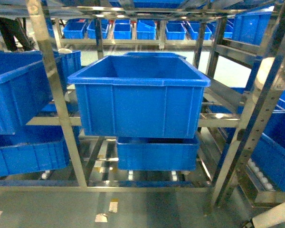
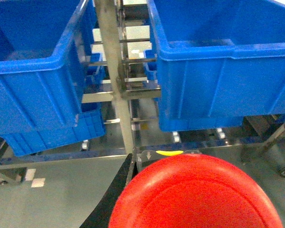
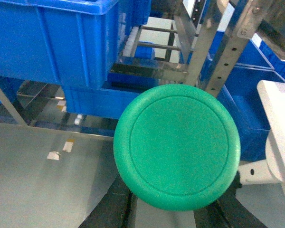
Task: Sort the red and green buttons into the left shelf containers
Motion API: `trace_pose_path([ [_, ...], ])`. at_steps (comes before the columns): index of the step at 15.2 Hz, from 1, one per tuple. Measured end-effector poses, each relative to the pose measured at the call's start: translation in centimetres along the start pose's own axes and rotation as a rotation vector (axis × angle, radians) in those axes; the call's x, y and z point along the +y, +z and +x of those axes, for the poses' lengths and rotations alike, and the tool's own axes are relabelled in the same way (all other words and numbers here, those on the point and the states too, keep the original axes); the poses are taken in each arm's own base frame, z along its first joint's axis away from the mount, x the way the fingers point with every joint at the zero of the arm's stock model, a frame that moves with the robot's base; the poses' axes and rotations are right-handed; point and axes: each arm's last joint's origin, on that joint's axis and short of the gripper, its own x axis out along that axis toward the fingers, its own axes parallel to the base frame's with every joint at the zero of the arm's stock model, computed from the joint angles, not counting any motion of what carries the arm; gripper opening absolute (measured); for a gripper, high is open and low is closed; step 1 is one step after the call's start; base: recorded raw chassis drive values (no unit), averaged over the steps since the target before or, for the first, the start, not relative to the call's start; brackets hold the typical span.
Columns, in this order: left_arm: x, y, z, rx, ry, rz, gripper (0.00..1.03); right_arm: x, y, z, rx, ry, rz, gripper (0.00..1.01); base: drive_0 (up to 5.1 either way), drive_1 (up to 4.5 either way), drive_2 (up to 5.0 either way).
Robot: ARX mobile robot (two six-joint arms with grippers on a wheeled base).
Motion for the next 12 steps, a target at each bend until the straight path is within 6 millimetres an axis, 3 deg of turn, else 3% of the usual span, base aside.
trace_pose_path([
  [12, 0.0, 0.0, 0.0, 0.0, 0.0, 0.0, 0.26, 0.0, -0.03, 0.0, 0.003, 0.0, 0.0, 0.24, -5.0, 2.45, 2.4],
])
